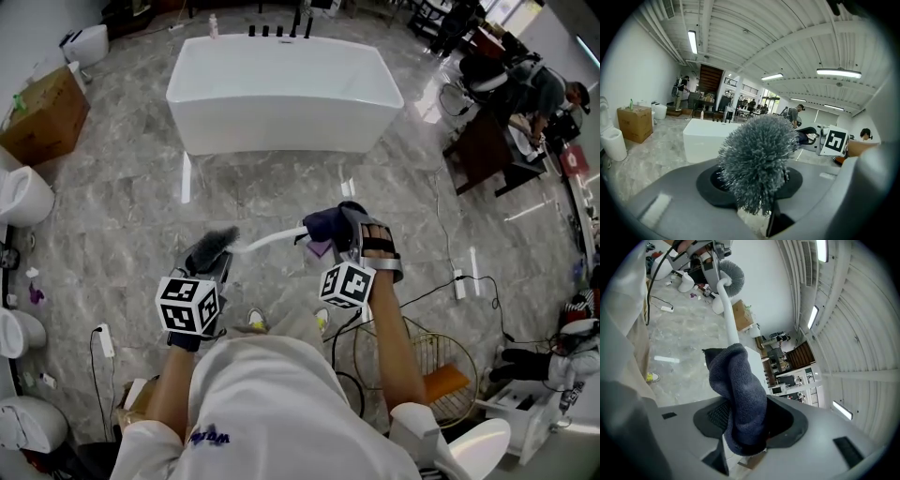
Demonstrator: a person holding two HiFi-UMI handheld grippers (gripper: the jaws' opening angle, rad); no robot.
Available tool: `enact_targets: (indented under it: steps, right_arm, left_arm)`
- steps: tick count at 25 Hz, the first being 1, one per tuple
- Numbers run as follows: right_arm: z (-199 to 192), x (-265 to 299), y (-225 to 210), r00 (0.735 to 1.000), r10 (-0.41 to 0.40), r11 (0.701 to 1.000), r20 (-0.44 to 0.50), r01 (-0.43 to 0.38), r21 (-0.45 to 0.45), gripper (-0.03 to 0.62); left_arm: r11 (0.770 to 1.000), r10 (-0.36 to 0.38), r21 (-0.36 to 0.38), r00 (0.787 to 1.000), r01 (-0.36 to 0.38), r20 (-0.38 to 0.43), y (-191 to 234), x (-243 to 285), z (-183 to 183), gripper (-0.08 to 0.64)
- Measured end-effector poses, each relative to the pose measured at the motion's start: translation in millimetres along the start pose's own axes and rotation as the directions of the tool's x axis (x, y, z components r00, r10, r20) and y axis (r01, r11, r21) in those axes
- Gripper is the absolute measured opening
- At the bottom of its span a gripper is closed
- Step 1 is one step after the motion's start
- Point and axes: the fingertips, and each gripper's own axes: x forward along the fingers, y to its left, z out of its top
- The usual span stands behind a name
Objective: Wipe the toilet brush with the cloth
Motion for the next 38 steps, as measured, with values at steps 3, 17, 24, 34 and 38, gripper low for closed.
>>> enact_targets:
  steps: [3, 17, 24, 34, 38]
  right_arm:
    - [-9.8, -1.3, -2.7, 1.000, -0.006, 1.000, -0.019, 0.006, 0.007, 0.209]
    - [-29.1, 4.1, -18.9, 0.999, -0.015, 0.999, -0.050, 0.017, 0.028, 0.209]
    - [-18.6, 6.3, -6.1, 0.999, 0.003, 0.999, -0.055, -0.001, 0.034, 0.207]
    - [12.4, 4.8, 2.3, 1.000, 0.019, 1.000, -0.017, -0.019, 0.013, 0.206]
    - [26.2, 4.7, 5.0, 1.000, 0.014, 1.000, -0.005, -0.014, -0.003, 0.202]
  left_arm:
    - [1.000, -0.010, 0.013, 1.000, 0.010, 0.004, -3.9, 0.7, 3.4, 0.144]
    - [0.999, -0.010, 0.040, 1.000, 0.009, 0.025, -14.5, 8.8, 18.2, 0.144]
    - [1.000, -0.005, 0.023, 1.000, 0.004, 0.014, -9.4, 9.0, 9.0, 0.144]
    - [1.000, 0.014, 0.008, 1.000, -0.014, 0.013, -0.1, 5.6, 6.0, 0.143]
    - [1.000, 0.020, 0.015, 1.000, -0.020, 0.006, 2.4, 6.9, 7.8, 0.141]
